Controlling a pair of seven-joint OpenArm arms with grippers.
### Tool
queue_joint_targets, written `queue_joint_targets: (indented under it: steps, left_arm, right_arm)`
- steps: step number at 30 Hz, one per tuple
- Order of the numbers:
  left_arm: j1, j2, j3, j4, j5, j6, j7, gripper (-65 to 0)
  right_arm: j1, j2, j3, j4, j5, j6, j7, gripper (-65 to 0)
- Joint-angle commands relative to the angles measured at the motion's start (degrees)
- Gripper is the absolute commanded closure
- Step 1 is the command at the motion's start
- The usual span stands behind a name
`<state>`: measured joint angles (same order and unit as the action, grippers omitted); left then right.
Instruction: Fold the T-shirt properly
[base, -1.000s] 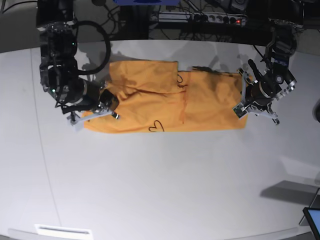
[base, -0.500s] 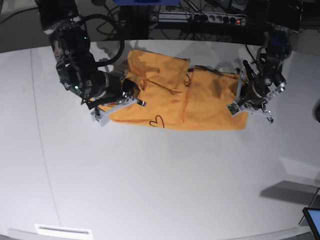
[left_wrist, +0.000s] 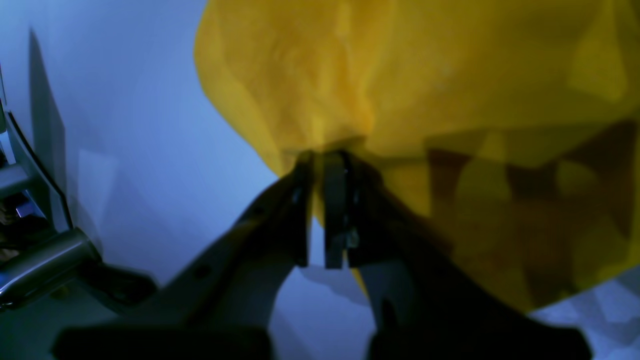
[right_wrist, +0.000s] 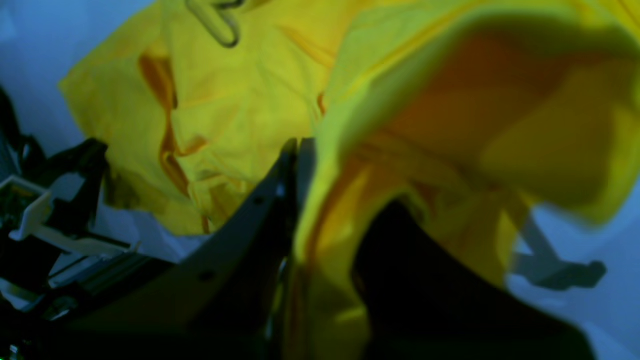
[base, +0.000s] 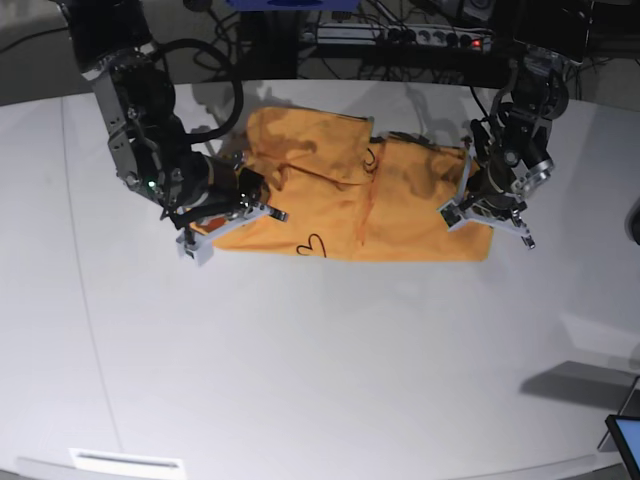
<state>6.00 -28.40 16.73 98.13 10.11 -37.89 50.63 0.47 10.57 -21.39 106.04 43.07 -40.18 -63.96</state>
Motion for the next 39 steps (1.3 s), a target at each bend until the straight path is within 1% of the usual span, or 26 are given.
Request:
queue_joint_targets:
  steps: [1, 4, 7, 10, 15, 19, 22, 25, 27, 29, 36, 39]
  left_arm:
    - [0.55, 0.40, 1.33, -0.32, -4.61, -2.11, -1.53, -4.9]
    - [0.55, 0.49, 1.42, -0.32, -4.61, -2.11, -1.53, -4.9]
    - [0.55, 1.37, 1.33, -0.32, -4.44, -2.11, -1.53, -4.9]
    - [0.55, 2.25, 1.33, -0.41, -4.17, -2.11, -1.44, -4.9]
    - [0.46, 5.33, 1.42, -0.41, -4.09, -2.11, -1.44, -4.9]
    - [-0.51, 7.08, 2.21, -0.68, -4.09, -2.11, -0.83, -4.9]
    - [-2.62, 7.26, 6.43, -0.59, -4.09, -2.11, 2.69, -4.9]
    - [-3.67, 7.52, 9.86, -0.24, -4.17, -2.11, 3.74, -4.9]
    - [-3.93, 8.84, 10.39, -0.24, -4.17, -2.11, 3.74, -4.9]
    - [-3.93, 9.37, 10.65, -0.24, -4.09, -2.11, 3.74, -4.9]
    - [-3.23, 9.37, 10.74, 0.03, -4.09, -2.11, 3.74, -4.9]
    - [-2.26, 9.02, 10.74, 2.49, -4.09, -2.11, 3.74, -4.9]
  right_arm:
    - [1.51, -0.06, 0.07, 1.43, 0.84, 0.18, 0.18, -0.3]
    - [2.74, 0.55, 0.51, 4.42, 0.76, 0.18, -0.52, -0.3]
    - [3.88, 0.82, 2.18, 6.88, 0.76, 0.18, -3.68, -0.3]
    - [4.15, 0.73, 2.09, 7.15, 0.76, 0.18, -3.95, -0.3]
    - [4.15, -0.33, 1.65, 7.59, 0.76, 0.18, -4.39, -0.3]
    - [5.38, -0.33, -1.69, 7.59, 0.76, 0.18, -4.48, -0.3]
    - [6.43, -0.33, -4.77, 7.59, 0.76, 0.18, -4.48, -0.3]
    - [7.22, -0.50, -7.49, 7.59, 0.93, 0.18, -4.48, -0.3]
    - [7.57, -1.29, -8.02, 7.59, 0.93, 0.18, -4.48, -0.3]
    - [7.75, -1.82, -7.93, 7.59, 0.93, 0.18, -4.65, -0.3]
    - [10.04, -4.55, -7.93, 7.32, 0.67, 0.18, -7.38, -0.3]
    - [10.48, -4.90, -8.02, 7.15, 0.67, 0.18, -7.64, -0.3]
